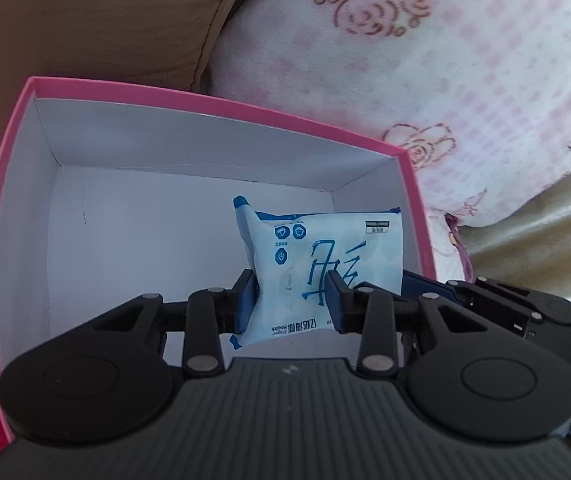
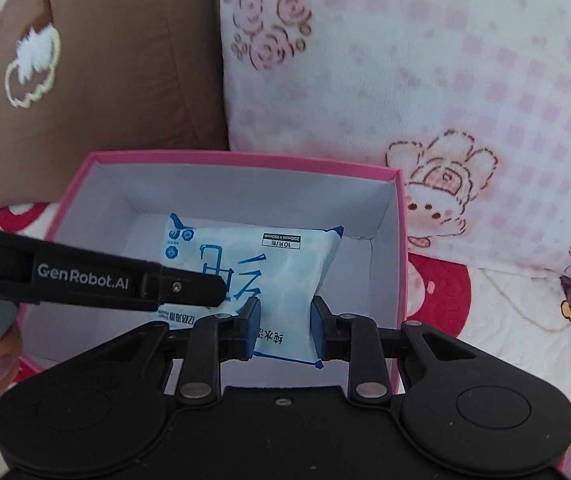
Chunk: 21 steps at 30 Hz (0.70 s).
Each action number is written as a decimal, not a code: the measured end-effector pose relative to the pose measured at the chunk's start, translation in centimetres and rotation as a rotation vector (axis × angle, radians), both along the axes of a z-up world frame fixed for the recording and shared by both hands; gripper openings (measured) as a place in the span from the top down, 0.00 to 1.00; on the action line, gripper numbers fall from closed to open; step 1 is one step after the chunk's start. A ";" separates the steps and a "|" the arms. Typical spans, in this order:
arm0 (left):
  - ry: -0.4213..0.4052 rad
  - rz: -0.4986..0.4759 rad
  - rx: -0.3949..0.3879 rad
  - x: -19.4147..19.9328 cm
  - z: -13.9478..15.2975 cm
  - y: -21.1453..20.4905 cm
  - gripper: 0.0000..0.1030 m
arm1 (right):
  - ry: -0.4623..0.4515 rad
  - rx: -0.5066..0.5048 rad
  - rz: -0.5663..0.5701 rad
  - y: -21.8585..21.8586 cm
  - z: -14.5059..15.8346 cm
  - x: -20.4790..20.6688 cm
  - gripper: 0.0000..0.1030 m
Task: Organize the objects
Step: 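Carry the wet-wipe pack with the left gripper over the pink box, then lower the wet-wipe pack into the box and open the left gripper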
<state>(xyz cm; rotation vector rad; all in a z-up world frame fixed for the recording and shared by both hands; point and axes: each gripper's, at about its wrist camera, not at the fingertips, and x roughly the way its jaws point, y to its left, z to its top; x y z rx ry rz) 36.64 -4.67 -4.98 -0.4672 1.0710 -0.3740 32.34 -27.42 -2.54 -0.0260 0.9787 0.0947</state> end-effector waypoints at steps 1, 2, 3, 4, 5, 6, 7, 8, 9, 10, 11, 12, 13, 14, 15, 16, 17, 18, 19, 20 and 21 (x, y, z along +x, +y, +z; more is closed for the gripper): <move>0.008 0.010 0.001 0.4 -0.3 0.0 0.64 | 0.011 -0.009 0.003 0.1 -0.3 0.4 0.70; 0.020 0.019 -0.003 0.8 -0.7 -0.1 0.64 | 0.023 -0.019 0.004 0.2 -0.7 0.8 0.69; 0.031 0.024 -0.008 1.1 -1.1 -0.1 0.64 | 0.030 -0.030 0.007 0.4 -0.9 1.1 0.69; 0.047 0.029 -0.017 1.4 -1.5 0.0 0.64 | 0.036 -0.045 0.009 0.5 -1.2 1.4 0.69; 0.057 0.032 -0.022 1.6 -1.8 0.0 0.64 | 0.043 -0.058 0.013 0.5 -1.4 1.8 0.69; 0.065 0.037 -0.026 1.8 -2.2 -0.1 0.64 | 0.048 -0.064 0.013 0.6 -1.6 2.0 0.69; 0.072 0.040 -0.028 2.0 -2.4 -0.2 0.64 | 0.053 -0.067 0.008 0.4 -1.8 2.3 0.69; 0.078 0.041 -0.030 2.2 -2.7 -0.3 0.64 | 0.055 -0.071 0.003 0.3 -2.0 2.6 0.69; 0.085 0.042 -0.030 2.3 -2.9 -0.5 0.64 | 0.054 -0.077 0.002 0.3 -2.1 2.7 0.69; 0.091 0.042 -0.026 2.6 -3.0 -0.7 0.64 | 0.054 -0.089 0.006 0.4 -2.3 2.9 0.69; 0.098 0.043 -0.023 2.8 -3.1 -0.7 0.64 | 0.055 -0.098 0.013 0.4 -2.5 3.0 0.69; 0.102 0.045 -0.024 3.0 -3.2 -0.8 0.64 | 0.054 -0.105 0.019 0.5 -2.6 3.0 0.69; 0.103 0.047 -0.023 3.2 -3.3 -0.8 0.64 | 0.051 -0.114 0.028 0.5 -2.8 3.1 0.69; 0.102 0.047 -0.024 3.3 -3.4 -0.8 0.64 | 0.046 -0.126 0.038 0.6 -2.9 3.2 0.69; 0.102 0.049 -0.024 3.4 -3.5 -0.9 0.64 | 0.044 -0.130 0.041 0.6 -2.9 3.4 0.69; 0.105 0.052 -0.025 3.5 -3.6 -0.9 0.64 | 0.045 -0.133 0.044 0.6 -3.0 3.6 0.69; 0.111 0.052 -0.027 3.6 -3.8 -1.0 0.64 | 0.047 -0.140 0.046 0.6 -3.2 3.7 0.69; 0.119 0.053 -0.029 3.6 -4.0 -1.1 0.64 | 0.047 -0.153 0.046 0.7 -3.3 3.9 0.69; 0.125 0.057 -0.030 3.7 -4.2 -1.1 0.64 | 0.045 -0.179 0.059 1.0 -3.5 3.9 0.70; 0.131 0.061 -0.030 3.7 -4.4 -1.2 0.64 | 0.040 -0.219 0.080 1.5 -3.7 3.9 0.69; 0.134 0.064 -0.026 3.7 -4.6 -1.3 0.64 | 0.040 -0.248 0.093 1.9 -4.0 4.0 0.70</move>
